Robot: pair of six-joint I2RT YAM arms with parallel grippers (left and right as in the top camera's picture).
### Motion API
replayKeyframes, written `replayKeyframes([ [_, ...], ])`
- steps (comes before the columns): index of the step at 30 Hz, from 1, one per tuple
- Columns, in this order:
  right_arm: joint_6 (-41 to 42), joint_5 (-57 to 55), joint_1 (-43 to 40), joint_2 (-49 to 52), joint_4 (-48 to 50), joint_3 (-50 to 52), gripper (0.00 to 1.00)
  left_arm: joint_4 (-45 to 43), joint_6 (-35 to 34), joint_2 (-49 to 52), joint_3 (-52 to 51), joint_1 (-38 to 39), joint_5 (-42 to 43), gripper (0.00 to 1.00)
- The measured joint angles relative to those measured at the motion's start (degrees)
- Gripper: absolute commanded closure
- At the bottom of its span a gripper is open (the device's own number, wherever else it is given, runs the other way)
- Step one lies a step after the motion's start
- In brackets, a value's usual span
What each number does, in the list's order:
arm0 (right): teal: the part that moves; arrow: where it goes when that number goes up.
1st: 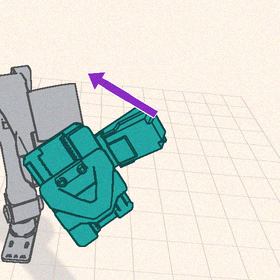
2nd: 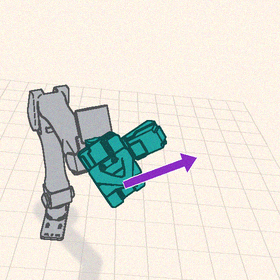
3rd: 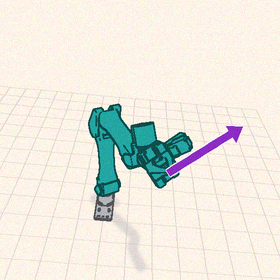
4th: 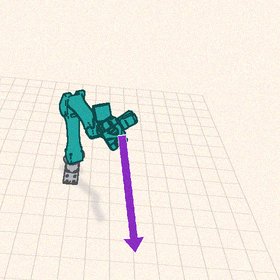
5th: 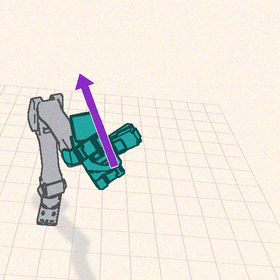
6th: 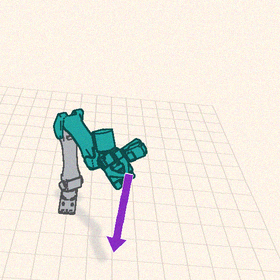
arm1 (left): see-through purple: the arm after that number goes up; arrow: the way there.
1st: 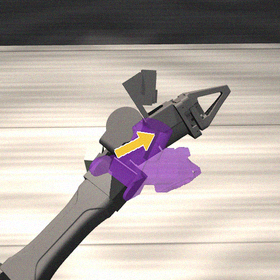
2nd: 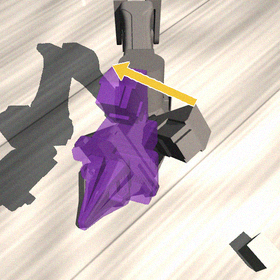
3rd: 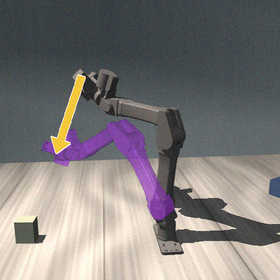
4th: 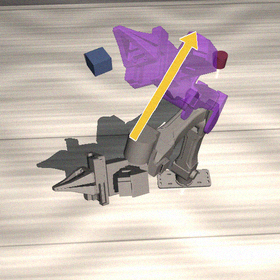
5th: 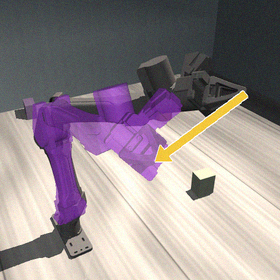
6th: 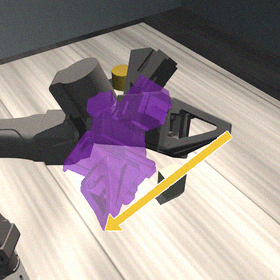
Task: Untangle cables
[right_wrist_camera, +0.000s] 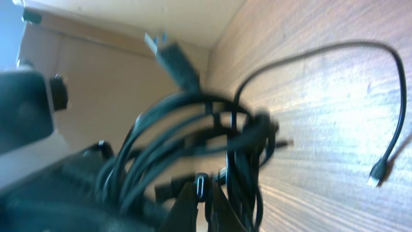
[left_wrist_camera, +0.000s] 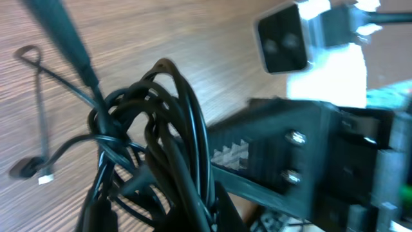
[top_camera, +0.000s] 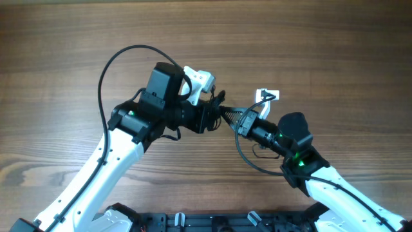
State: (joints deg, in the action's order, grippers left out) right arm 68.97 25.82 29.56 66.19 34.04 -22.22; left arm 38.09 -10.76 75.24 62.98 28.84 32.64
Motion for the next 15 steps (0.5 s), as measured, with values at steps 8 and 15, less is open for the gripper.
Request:
replayKeyframes([
  [8, 0.00, -0.81, -0.26, -0.33, 0.81, -0.04, 0.95, -4.15, -0.02, 0.31, -0.04, 1.01, 6.10, 0.96],
  [15, 0.09, -0.55, -0.52, -0.50, 1.16, -0.59, 0.69, -10.73, -1.90, 0.33, -0.26, 2.21, 10.29, 0.96],
])
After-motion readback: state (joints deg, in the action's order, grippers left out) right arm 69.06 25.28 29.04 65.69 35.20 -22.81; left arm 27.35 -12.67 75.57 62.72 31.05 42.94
